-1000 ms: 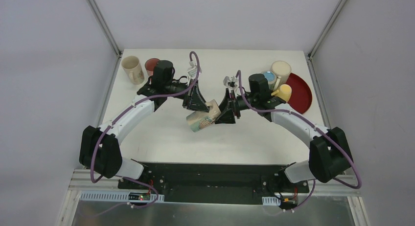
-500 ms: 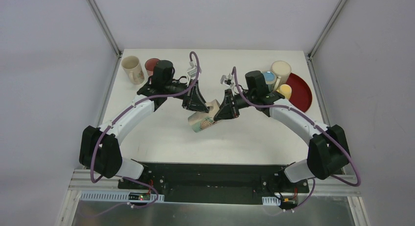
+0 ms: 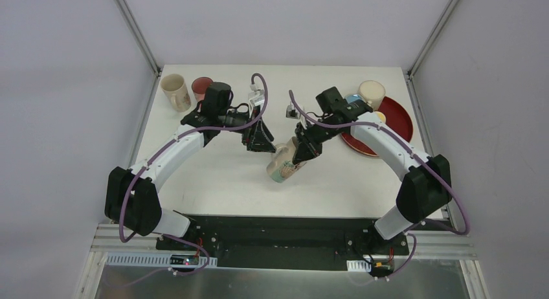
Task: Turn the mug right side up
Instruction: Place the cup at the corner of the board.
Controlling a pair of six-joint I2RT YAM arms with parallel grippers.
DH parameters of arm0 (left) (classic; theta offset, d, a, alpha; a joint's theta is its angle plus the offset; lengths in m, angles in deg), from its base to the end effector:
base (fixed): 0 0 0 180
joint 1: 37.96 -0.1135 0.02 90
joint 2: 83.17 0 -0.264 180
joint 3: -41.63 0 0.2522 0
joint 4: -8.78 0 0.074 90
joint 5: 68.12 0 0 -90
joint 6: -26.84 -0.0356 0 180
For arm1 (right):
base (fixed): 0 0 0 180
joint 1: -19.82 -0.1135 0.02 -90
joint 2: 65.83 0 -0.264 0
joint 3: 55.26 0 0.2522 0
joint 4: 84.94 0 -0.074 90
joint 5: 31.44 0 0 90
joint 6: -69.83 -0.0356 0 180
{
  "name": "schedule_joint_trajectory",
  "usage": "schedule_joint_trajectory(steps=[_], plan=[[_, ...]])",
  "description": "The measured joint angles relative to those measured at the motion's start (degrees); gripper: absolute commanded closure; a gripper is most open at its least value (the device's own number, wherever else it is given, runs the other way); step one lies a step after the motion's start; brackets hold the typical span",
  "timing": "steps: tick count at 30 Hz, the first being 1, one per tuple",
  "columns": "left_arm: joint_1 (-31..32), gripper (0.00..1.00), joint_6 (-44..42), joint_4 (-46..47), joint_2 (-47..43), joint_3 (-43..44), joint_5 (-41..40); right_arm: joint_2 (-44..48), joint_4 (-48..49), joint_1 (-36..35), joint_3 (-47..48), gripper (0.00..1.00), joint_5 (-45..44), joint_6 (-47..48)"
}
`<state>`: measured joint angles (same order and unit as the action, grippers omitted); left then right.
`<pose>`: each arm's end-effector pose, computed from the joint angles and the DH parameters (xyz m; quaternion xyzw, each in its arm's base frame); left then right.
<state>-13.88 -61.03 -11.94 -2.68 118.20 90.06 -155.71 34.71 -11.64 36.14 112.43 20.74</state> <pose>0.2671 -0.1555 0.3203 0.4298 0.6267 -0.5609 0.3285 0.2586 0.1919 0.3029 -0.6052 0.6213 0.4151 0.2747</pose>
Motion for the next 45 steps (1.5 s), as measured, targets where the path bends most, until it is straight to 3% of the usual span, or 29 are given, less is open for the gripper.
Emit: schedule_joint_trajectory(steps=[9,24,30,32,36,45], plan=[[0.52,0.30,-8.07,-4.39,0.00,0.48,-10.27,-3.17,-8.94,-2.38,4.48,1.00,-13.46,-1.29],[0.74,0.21,-20.41,-10.29,0.00,0.48,-15.89,-7.19,-3.74,-7.43,6.36,1.00,-41.97,-6.97],[0.61,0.19,-22.97,-12.33,-0.26,0.46,-16.06,-8.00,-2.27,-10.38,6.27,1.00,-48.04,-7.50],[0.61,0.19,-23.63,-13.05,-0.37,0.39,-16.06,-8.09,-1.95,-10.58,6.23,0.85,-48.74,-7.56],[0.63,0.18,-24.68,-13.64,-0.61,0.35,-16.04,-8.11,-1.77,-10.60,6.23,0.76,-49.03,-7.72],[0.70,0.17,-25.99,-14.60,-1.86,0.35,-16.00,-6.99,-1.16,-11.08,6.25,0.44,-48.35,-7.74]])
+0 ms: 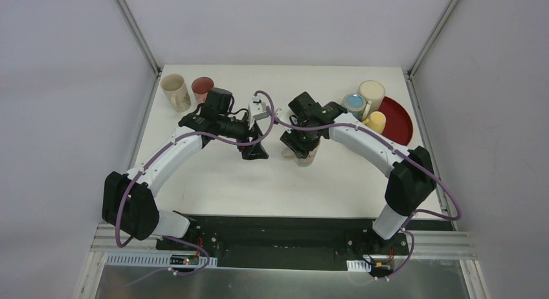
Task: Turn the mug right side up
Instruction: Place the cup at the corner of the board.
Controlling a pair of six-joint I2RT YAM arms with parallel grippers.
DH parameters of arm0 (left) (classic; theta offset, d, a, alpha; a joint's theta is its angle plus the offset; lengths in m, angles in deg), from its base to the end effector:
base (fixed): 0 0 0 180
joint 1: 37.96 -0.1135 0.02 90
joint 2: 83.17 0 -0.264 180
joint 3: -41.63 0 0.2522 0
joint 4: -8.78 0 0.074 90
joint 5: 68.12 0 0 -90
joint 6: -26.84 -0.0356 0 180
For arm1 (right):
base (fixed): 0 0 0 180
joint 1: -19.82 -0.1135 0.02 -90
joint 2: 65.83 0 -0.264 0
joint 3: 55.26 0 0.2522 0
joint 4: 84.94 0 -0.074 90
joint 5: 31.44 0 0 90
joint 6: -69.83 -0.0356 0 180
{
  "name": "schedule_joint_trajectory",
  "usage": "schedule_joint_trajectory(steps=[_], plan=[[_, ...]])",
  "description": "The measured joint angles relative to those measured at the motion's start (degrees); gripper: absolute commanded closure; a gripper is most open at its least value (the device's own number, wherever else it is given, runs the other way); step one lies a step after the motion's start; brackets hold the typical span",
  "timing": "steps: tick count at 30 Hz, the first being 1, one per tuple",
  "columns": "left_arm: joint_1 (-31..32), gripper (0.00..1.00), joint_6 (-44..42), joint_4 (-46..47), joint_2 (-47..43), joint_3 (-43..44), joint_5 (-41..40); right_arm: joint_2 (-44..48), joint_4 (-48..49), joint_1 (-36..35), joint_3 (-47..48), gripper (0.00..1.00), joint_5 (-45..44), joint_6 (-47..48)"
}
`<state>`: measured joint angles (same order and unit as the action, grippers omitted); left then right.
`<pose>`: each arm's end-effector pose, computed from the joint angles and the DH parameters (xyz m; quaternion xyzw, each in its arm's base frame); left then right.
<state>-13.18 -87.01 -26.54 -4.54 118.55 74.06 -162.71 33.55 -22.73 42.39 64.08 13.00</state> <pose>0.2575 -0.1498 0.3071 0.5097 0.6518 -0.3969 0.3973 0.2609 0.2441 0.2835 -0.6027 0.7556 0.0671 0.2476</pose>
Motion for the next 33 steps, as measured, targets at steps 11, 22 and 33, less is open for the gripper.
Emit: schedule_joint_trajectory(steps=[11,22,33], plan=[[0.15,0.16,0.04,-0.37,0.81,0.94,-4.48,5.07,-2.19,-0.07,2.82,0.09,1.53,1.55],[6.73,0.12,3.89,-0.35,10.23,8.41,-15.30,18.97,-2.34,12.11,2.75,0.02,4.04,0.22],[15.50,0.12,6.99,-1.51,17.79,14.95,-22.53,32.70,1.16,30.16,-7.54,0.01,7.91,-4.81]])
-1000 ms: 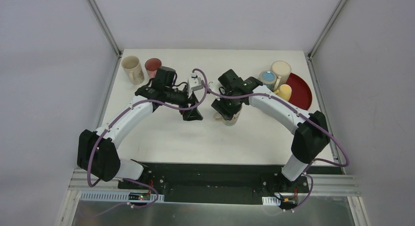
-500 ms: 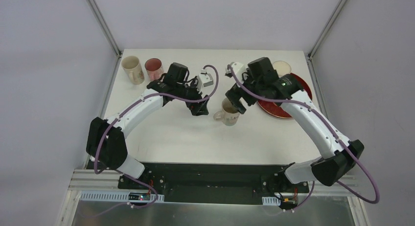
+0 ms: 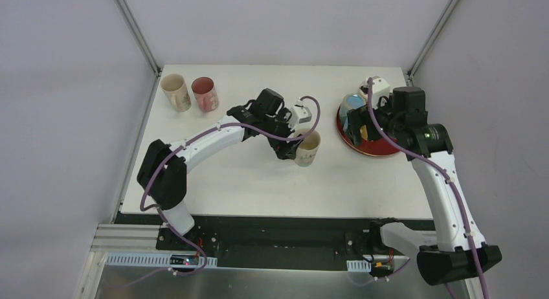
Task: Turn the mug right side up
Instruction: Place the cup at the corner of the board.
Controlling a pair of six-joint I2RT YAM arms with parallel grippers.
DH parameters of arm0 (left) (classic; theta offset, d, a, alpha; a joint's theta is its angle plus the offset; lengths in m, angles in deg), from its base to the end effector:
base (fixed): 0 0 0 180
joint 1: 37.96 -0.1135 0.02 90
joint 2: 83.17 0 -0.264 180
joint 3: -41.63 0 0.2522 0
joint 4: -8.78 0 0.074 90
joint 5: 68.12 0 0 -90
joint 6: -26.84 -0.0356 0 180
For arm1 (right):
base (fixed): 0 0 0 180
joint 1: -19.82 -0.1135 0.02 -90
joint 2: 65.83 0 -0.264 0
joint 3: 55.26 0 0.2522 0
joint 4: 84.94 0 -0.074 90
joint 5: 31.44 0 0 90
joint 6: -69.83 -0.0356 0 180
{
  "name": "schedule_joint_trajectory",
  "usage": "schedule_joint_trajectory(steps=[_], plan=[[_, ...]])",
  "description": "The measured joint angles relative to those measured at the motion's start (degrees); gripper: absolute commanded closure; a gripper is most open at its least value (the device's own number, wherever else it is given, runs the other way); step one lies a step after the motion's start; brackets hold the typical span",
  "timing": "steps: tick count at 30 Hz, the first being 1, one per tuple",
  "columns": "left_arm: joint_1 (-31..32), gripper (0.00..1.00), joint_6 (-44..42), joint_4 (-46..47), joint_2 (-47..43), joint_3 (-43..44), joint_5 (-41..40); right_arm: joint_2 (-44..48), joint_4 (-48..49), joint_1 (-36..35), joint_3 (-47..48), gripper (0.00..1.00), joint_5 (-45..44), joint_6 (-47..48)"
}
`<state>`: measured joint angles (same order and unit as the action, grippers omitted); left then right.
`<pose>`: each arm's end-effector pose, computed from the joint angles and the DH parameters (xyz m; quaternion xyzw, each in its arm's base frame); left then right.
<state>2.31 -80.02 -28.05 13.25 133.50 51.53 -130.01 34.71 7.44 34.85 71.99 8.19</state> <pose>0.2783 -0.2588 0.2865 0.5138 0.7234 -0.3091 0.3424 0.2145 0.0556 0.4000 -0.3569 0.8047 0.0381 0.4729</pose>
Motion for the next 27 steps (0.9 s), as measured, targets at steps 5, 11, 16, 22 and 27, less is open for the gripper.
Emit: schedule_joint_trajectory(steps=[5,11,16,22,27], plan=[[1.90,0.12,1.46,-0.13,1.64,0.87,-3.85,6.10,3.10,1.36,-5.27,0.02,0.66,-2.03],[3.34,0.17,2.78,0.83,1.95,0.87,-8.87,8.33,6.10,4.42,-9.38,0.02,1.27,-4.02],[4.44,0.23,3.04,2.38,3.21,0.87,-12.22,8.87,8.55,6.84,-11.21,0.02,2.67,-5.55],[5.33,0.32,2.99,2.73,5.27,0.87,-13.75,10.14,10.86,9.01,-13.53,0.02,4.00,-6.80],[5.86,0.42,2.80,3.21,5.57,0.87,-14.47,10.47,12.52,10.62,-14.99,0.01,4.94,-7.54]])
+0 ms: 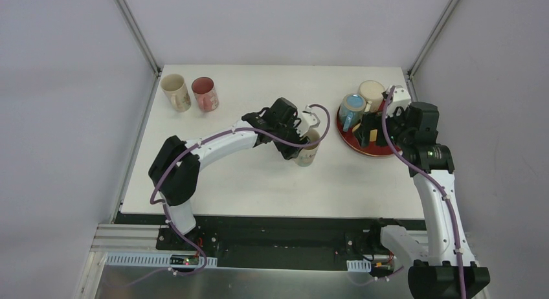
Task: Turn the mug right side up
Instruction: Place the cup at the corner of the board.
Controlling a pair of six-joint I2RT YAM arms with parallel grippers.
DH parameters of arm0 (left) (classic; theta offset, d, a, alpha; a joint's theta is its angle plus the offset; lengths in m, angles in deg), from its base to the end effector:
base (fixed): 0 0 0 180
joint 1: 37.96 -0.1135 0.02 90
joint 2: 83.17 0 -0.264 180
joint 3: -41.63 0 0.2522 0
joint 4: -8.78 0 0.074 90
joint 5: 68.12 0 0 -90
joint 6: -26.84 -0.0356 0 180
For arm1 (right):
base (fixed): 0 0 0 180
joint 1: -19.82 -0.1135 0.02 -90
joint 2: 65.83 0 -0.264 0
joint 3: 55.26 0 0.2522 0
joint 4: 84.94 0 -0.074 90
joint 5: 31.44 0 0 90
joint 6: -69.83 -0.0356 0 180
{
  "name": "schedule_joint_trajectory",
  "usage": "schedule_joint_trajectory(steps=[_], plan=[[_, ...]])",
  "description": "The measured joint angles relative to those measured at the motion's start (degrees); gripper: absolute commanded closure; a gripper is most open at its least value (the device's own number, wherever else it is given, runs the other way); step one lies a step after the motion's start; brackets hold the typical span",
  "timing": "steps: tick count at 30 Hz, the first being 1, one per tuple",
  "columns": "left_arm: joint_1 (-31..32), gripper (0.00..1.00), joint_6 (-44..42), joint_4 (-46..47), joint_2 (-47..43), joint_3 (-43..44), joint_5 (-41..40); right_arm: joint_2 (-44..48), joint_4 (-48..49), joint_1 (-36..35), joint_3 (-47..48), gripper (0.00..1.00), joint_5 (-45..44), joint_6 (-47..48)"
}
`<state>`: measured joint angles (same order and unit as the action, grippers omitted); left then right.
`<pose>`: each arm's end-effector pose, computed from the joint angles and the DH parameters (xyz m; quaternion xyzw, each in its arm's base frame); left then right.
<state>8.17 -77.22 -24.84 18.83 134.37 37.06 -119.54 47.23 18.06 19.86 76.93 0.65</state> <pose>0.2727 -0.2971 0.2574 0.5013 0.7597 -0.2258 0.3473 0.1946 0.0172 0.3704 -0.2467 0.8064 0.0477 0.5353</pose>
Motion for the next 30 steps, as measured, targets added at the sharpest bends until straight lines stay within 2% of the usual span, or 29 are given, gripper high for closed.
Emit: schedule_joint_trajectory(steps=[6,14,30], plan=[[0.83,0.54,-0.31,0.09,0.11,0.00,-1.03,0.74,1.62,1.22,-2.36,0.02,1.18,-0.72],[1.57,0.99,-1.03,0.48,1.57,0.37,-3.21,1.49,2.54,3.34,-3.15,0.02,3.15,-1.33],[2.23,1.00,-1.64,0.70,2.08,1.57,-10.69,2.03,4.04,4.11,-5.03,0.02,4.66,-2.19]])
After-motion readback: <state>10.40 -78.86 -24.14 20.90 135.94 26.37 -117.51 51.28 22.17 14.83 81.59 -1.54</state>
